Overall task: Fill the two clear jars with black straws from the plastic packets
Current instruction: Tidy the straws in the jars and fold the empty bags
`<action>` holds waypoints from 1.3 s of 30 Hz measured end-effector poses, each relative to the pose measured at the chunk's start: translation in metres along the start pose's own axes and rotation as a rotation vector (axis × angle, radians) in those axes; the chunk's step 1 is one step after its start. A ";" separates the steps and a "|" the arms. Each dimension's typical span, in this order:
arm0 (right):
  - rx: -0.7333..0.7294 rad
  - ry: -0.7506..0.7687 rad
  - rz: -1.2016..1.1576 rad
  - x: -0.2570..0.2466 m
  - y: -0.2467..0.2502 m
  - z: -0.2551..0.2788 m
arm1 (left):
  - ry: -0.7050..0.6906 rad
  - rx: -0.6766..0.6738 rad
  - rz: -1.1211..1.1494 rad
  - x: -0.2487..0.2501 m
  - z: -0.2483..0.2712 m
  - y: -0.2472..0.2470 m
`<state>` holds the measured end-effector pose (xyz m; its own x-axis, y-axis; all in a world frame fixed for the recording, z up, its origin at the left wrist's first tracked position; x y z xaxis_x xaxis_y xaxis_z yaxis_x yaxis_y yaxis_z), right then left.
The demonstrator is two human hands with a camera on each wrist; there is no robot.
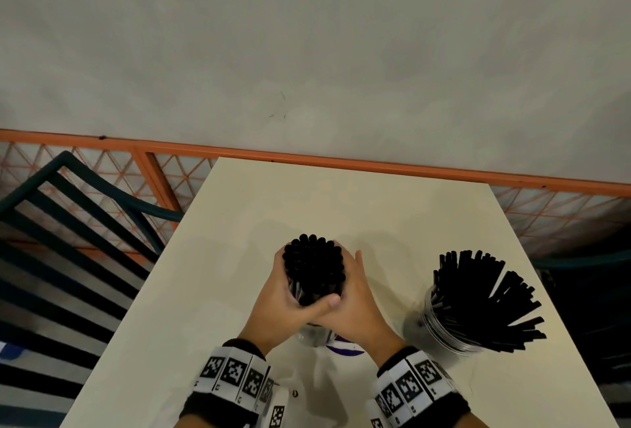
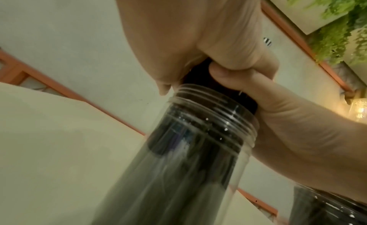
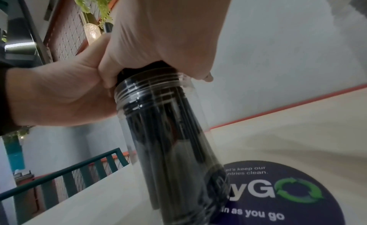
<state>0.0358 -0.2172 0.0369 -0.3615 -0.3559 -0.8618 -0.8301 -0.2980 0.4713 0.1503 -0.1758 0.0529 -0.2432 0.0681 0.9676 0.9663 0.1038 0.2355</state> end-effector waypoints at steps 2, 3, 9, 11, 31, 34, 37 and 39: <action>-0.030 -0.047 -0.010 0.005 0.002 0.004 | 0.022 -0.044 -0.012 -0.001 0.002 0.002; -0.039 -0.089 -0.057 0.010 0.004 0.008 | 0.033 -0.089 -0.020 -0.001 0.003 0.003; -0.022 -0.437 -0.212 0.042 0.015 0.067 | 0.179 -0.309 -0.403 -0.001 0.041 0.046; -0.020 -0.513 -0.197 0.049 0.010 0.091 | 0.245 -0.247 -0.491 0.000 0.059 0.068; -0.304 -0.789 -0.358 0.005 -0.056 0.187 | 0.780 -0.194 -0.070 -0.090 0.221 0.123; -0.276 -0.853 -0.509 0.011 -0.052 0.197 | 0.722 -0.121 0.122 -0.086 0.222 0.121; -0.237 -0.893 -0.586 0.018 -0.042 0.206 | 0.694 -0.065 0.209 -0.082 0.226 0.118; -0.195 -0.817 -0.440 0.020 -0.033 0.210 | 0.662 -0.095 0.074 -0.080 0.231 0.111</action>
<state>-0.0326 -0.0282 -0.0352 -0.2801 0.5319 -0.7992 -0.9038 -0.4267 0.0327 0.2579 0.0598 -0.0190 -0.1026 -0.5544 0.8259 0.9890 0.0323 0.1446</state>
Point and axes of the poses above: each hand's wrist, its own z-axis away from the middle knuckle, its own y-axis out of the back of the hand, x = y × z, the point moved 2 cm from there along -z, towards the middle knuckle, and after that the axes turned 2 degrees about -z, right-handed, at the moved point
